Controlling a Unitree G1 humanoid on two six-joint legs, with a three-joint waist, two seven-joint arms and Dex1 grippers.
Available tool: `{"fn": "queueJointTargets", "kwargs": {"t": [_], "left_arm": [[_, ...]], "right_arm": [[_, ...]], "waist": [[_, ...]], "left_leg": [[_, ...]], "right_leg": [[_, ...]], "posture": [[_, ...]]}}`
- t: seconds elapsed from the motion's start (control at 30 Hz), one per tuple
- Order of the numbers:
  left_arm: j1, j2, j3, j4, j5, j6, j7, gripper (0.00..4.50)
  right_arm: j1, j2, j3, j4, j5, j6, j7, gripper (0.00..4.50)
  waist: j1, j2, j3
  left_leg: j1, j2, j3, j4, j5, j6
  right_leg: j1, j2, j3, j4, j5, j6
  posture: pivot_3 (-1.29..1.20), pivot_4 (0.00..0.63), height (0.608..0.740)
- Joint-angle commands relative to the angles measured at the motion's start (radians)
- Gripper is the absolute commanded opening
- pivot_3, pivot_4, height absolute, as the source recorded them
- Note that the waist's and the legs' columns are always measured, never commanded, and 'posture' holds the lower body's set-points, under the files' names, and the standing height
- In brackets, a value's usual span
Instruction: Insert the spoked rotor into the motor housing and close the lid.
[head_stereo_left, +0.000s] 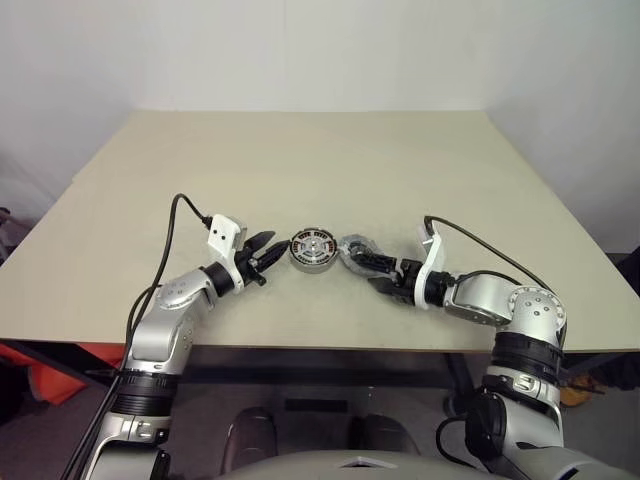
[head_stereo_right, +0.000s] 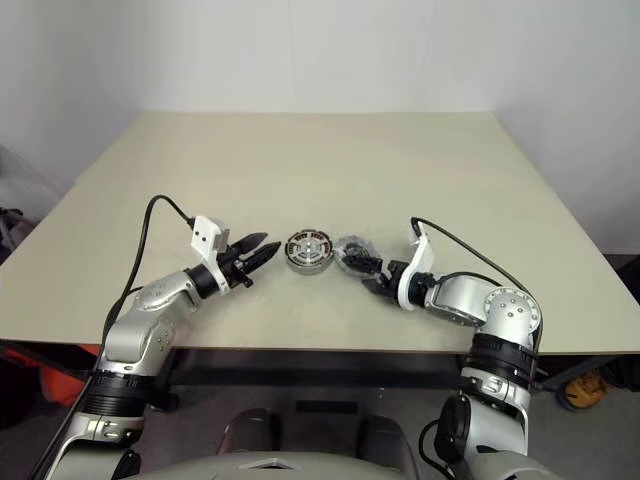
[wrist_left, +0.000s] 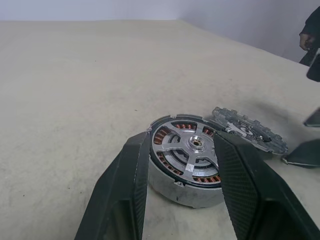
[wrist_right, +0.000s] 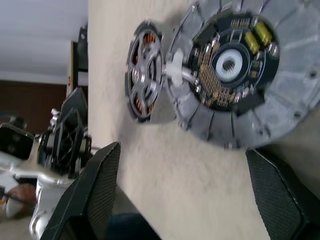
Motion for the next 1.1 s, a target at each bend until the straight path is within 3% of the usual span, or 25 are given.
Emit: {"fn": "queueJointTargets", "kwargs": {"t": [0.03, 0.57, 1.1], "left_arm": [[-0.009, 0.011, 0.008, -0.019, -0.001, -0.009, -0.001, 2.13], [-0.004, 0.022, -0.004, -0.024, 0.014, -0.019, -0.001, 2.13], [0.008, 0.027, 0.014, -0.027, 0.02, -0.025, 0.016, 2.13]], "right_arm": [[-0.031, 0.006, 0.017, 0.016, -0.054, -0.077, 0.028, 4.47], [-0.113, 0.05, 0.082, 0.059, -0.202, -0.318, 0.202, 4.47], [-0.181, 0.116, 0.187, -0.048, -0.183, -0.226, 0.283, 4.47]], "waist": [[0.0, 0.0, 0.0], [-0.002, -0.001, 0.0], [-0.004, 0.0, -0.001]], "left_leg": [[0.0, 0.0, 0.0, 0.0, 0.0, 0.0], [0.0, 0.0, 0.0, 0.0, 0.0, 0.0], [-0.002, 0.001, 0.0, -0.001, -0.001, 0.001]], "right_leg": [[0.0, 0.0, 0.0, 0.0, 0.0, 0.0], [0.0, 0.0, -0.002, 0.0, 0.0, 0.001], [-0.002, 0.0, -0.002, 0.0, 0.0, 0.0]], "posture": [[0.0, 0.0, 0.74], [0.0, 0.0, 0.74], [0.0, 0.0, 0.74]]}}
